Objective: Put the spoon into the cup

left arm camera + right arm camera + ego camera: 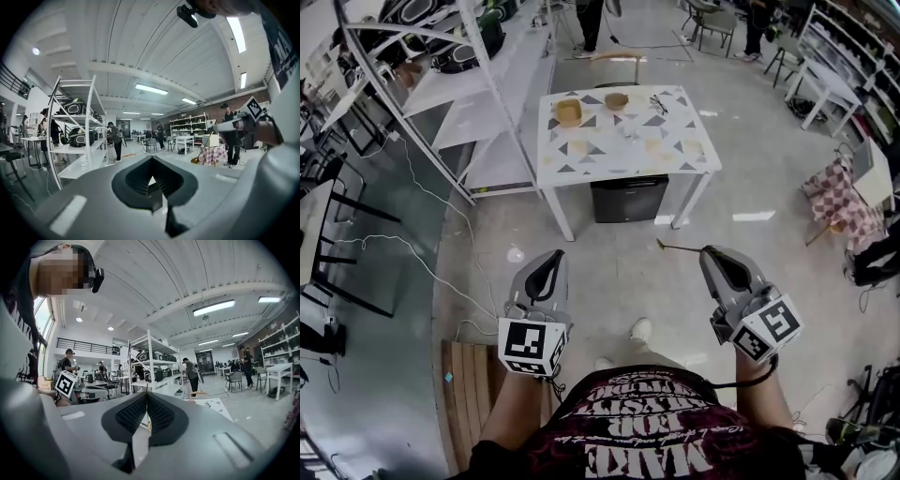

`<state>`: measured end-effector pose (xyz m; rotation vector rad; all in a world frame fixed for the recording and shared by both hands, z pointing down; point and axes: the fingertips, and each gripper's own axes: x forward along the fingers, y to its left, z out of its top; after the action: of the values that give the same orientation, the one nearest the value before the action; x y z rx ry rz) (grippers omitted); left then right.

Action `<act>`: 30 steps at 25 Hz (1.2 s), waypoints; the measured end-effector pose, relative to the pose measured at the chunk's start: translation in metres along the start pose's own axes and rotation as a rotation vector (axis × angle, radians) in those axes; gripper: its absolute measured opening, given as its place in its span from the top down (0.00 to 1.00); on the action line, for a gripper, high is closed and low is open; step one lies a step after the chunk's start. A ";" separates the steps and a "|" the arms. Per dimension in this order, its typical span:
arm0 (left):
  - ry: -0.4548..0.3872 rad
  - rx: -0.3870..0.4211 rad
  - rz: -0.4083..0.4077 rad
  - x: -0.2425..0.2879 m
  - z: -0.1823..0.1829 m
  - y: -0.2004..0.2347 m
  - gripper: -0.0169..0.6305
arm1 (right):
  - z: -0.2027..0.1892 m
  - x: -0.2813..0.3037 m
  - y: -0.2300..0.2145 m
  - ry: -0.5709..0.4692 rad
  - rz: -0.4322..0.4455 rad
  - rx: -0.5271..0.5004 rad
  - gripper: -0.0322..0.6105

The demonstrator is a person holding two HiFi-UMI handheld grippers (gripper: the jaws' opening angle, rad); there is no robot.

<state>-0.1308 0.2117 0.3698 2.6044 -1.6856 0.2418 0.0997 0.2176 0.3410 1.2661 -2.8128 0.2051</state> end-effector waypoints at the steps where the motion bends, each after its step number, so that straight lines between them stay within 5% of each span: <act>1: 0.002 0.003 0.001 0.005 0.001 0.002 0.97 | 0.001 0.004 -0.004 0.000 0.002 0.001 0.89; 21: 0.075 0.045 -0.021 0.114 -0.008 -0.004 0.97 | -0.026 0.057 -0.101 0.037 0.012 0.092 0.89; 30: 0.029 -0.038 -0.016 0.159 0.005 -0.010 0.97 | -0.014 0.066 -0.153 0.009 0.018 0.098 0.89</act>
<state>-0.0573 0.0712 0.3891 2.5729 -1.6437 0.2430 0.1703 0.0704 0.3768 1.2553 -2.8396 0.3524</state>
